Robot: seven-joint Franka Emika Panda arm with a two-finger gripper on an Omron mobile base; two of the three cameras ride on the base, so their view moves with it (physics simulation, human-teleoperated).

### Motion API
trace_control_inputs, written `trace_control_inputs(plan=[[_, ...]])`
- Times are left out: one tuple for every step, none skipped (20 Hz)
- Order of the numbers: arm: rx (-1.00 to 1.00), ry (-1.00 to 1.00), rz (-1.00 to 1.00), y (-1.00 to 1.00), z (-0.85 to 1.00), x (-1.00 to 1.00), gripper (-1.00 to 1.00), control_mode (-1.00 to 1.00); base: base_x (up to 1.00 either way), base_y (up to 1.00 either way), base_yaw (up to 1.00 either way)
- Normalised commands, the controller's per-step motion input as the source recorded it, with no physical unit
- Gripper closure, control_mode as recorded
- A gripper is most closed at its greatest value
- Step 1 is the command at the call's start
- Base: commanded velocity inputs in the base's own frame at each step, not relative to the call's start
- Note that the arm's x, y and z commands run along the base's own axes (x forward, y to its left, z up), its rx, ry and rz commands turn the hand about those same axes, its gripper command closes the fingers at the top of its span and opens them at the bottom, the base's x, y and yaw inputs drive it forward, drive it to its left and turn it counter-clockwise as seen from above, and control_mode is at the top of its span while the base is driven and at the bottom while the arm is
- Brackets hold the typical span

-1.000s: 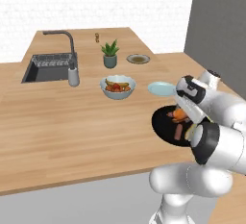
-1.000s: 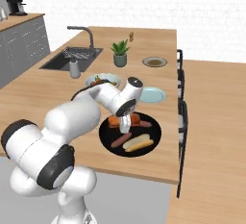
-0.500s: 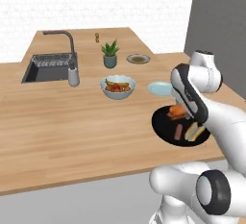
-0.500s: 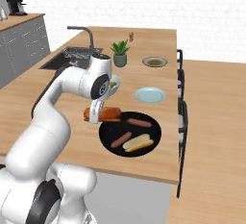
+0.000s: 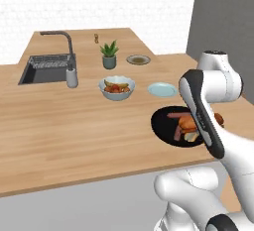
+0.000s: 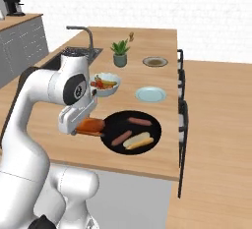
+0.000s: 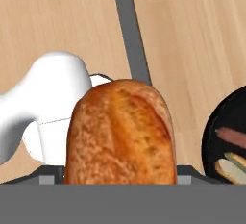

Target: Place one bun and one sausage from the bowl on each plate.

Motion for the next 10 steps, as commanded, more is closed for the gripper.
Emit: trace_control_inputs(plan=[[0.0,0.0,0.0,0.0,0.0,0.0,1.0,1.0,-1.0,-0.82,-0.17],[0.0,0.0,0.0,0.0,0.0,0.0,1.0,1.0,-1.0,-0.96,-0.16],[0.0,0.0,0.0,0.0,0.0,0.0,1.0,1.0,-0.81,-1.0,-0.09],[0.0,0.0,0.0,0.0,0.0,0.0,1.0,1.0,-0.21,-1.0,0.0],[0.0,0.0,0.0,0.0,0.0,0.0,1.0,1.0,0.0,-1.0,0.05],[0.0,0.0,0.0,0.0,0.0,0.0,1.0,1.0,0.04,-1.0,0.17],[0.0,0.0,0.0,0.0,0.0,0.0,1.0,1.0,0.23,-1.0,0.34],[0.0,0.0,0.0,0.0,0.0,0.0,1.0,1.0,0.17,-1.0,0.43],[0.0,0.0,0.0,0.0,0.0,0.0,1.0,1.0,0.16,-1.0,0.49],[0.0,0.0,0.0,0.0,0.0,0.0,1.0,1.0,0.14,-1.0,0.51]])
